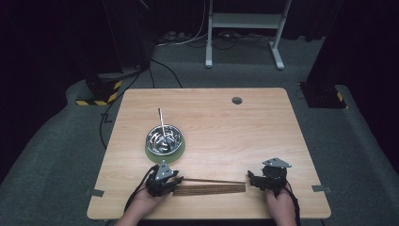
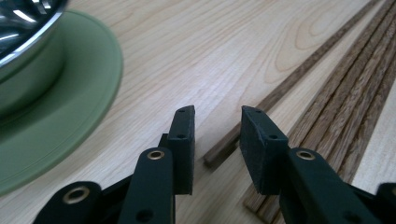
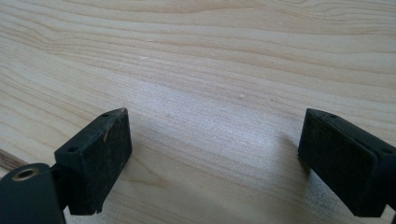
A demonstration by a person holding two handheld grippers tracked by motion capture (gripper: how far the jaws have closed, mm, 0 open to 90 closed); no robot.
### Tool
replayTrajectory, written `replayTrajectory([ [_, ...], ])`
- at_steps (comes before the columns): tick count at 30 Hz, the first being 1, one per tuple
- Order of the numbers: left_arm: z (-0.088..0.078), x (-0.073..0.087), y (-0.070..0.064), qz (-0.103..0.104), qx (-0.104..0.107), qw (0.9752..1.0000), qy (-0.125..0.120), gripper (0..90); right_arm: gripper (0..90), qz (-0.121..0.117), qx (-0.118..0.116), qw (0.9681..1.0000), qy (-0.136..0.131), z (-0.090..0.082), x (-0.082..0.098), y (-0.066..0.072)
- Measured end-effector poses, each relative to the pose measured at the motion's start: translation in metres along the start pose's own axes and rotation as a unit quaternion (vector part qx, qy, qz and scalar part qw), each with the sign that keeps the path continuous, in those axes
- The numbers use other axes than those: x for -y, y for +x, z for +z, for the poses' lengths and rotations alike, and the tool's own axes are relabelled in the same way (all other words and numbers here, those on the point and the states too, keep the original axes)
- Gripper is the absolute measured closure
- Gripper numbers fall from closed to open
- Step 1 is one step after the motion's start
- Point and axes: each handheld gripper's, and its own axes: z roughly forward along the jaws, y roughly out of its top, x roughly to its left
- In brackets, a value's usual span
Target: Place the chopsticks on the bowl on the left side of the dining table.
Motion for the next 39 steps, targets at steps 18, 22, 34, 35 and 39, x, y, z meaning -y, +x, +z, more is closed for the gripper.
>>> replayTrajectory([
  [18,-0.001,0.004,0.0,0.001,-0.01,0.9999,-0.01,81.8,9.3,0.002,0.001,1.0,0.0,0.0,0.0,0.0],
  [22,-0.003,0.004,0.001,-0.01,-0.021,0.9997,-0.007,81.9,9.4,0.001,0.0,1.0,0.0,0.0,0.0,0.0],
  [34,0.006,-0.005,0.006,0.001,-0.033,0.9995,0.0,60.7,9.4,-0.002,-0.001,1.0,-0.001,0.0,0.0,0.0],
  [35,0.006,-0.005,0.006,0.001,-0.033,0.9995,0.0,61.1,9.4,-0.002,-0.001,1.0,-0.001,0.0,0.0,0.0],
  [39,0.008,-0.004,0.006,-0.005,-0.019,0.9998,-0.009,66.7,9.4,-0.003,-0.003,1.0,-0.001,0.0,0.0,0.0],
])
